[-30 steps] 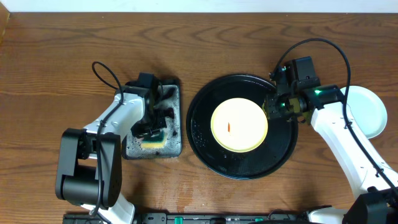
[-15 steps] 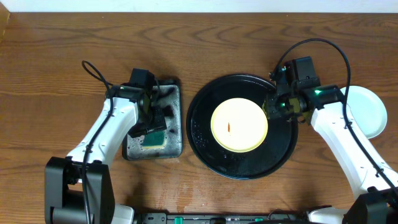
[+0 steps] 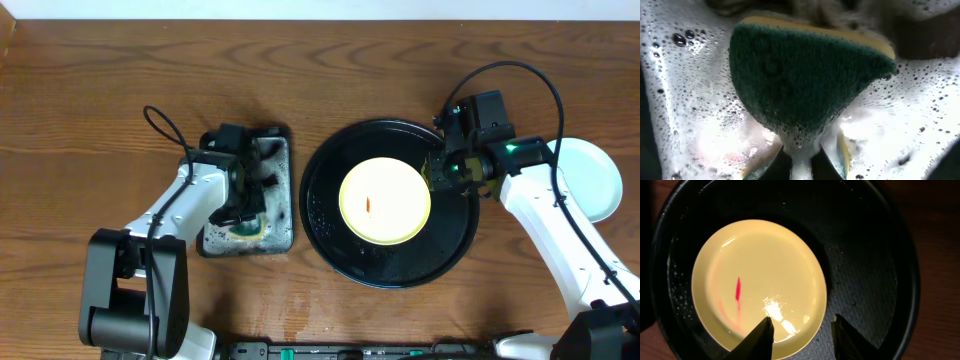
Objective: Clean dirty plates on tray and stack at the side
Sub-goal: 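Grasp the green sponge from the soapy tray with the left gripper, then scrub the yellow plate with the sponge in the left gripper, then return the sponge to the soapy tray with the left gripper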
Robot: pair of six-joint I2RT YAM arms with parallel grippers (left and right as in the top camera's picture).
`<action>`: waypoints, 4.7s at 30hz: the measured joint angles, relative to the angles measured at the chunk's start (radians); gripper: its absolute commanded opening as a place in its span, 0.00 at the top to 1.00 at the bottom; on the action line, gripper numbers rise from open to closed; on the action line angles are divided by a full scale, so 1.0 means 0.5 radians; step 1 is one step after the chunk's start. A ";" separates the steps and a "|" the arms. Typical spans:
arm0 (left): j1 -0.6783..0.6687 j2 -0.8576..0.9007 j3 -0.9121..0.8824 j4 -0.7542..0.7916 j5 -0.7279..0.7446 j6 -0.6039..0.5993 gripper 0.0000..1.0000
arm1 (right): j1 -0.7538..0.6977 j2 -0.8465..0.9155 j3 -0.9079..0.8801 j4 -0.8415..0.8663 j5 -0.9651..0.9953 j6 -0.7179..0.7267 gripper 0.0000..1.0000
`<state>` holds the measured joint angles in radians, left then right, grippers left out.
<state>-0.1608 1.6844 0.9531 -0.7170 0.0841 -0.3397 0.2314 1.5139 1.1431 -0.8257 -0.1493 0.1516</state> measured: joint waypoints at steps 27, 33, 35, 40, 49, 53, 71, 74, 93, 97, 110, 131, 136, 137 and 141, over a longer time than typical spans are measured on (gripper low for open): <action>-0.713 -0.370 0.540 -0.064 0.280 -0.178 0.92 | -0.011 0.698 -0.063 0.269 -0.020 -0.066 0.99; -0.901 -0.146 0.540 0.185 0.374 -0.397 0.93 | -0.018 0.698 -0.061 0.263 -0.037 -0.069 0.99; -0.941 -0.056 0.540 0.301 0.433 -0.463 0.92 | -0.018 0.698 -0.061 0.262 -0.039 -0.069 0.99; -1.048 0.195 0.540 0.526 0.559 -0.631 0.93 | -0.022 0.698 -0.061 0.261 -0.051 -0.069 0.99; -1.118 0.562 0.557 0.669 0.671 -0.863 0.92 | -0.022 0.698 -0.061 0.258 -0.053 -0.066 0.99; -1.111 0.578 0.612 0.528 0.616 -0.890 0.92 | -0.022 0.698 -0.060 0.247 -0.055 -0.066 0.99; -1.086 0.565 0.757 -0.005 -0.105 -0.694 0.93 | -0.021 0.701 -0.060 0.208 -0.115 -0.050 0.99; -1.082 0.565 0.726 0.161 0.016 -0.680 0.92 | -0.021 0.701 -0.060 0.208 -0.116 -0.045 0.99; -1.125 0.621 0.701 0.354 0.617 -0.773 0.92 | -0.021 0.702 -0.060 0.207 -0.115 -0.044 0.99; -1.156 0.585 0.742 0.055 0.324 -0.764 0.93 | -0.020 0.702 -0.060 0.201 -0.121 -0.044 0.99; -1.104 0.592 0.832 -0.142 -0.383 -0.691 0.92 | 0.001 0.706 -0.060 0.182 -0.182 -0.021 0.99; -1.047 0.636 0.811 0.168 0.689 -0.673 0.92 | 0.004 0.709 -0.060 0.188 -0.195 -0.006 0.99; -0.847 0.547 0.811 -0.079 0.723 -0.623 0.93 | 0.004 0.709 -0.060 0.188 -0.195 -0.006 0.99; -0.800 0.495 0.811 -0.134 0.706 -0.607 0.92 | 0.004 0.709 -0.060 0.188 -0.196 -0.006 0.99; -0.620 0.117 0.811 -0.357 0.507 -0.504 0.92 | 0.004 0.709 -0.060 0.190 -0.195 -0.006 0.99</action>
<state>-0.4709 1.7432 1.3586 -0.8955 0.3374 -0.5919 0.2333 1.8683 1.1133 -0.7307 -0.2470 0.1486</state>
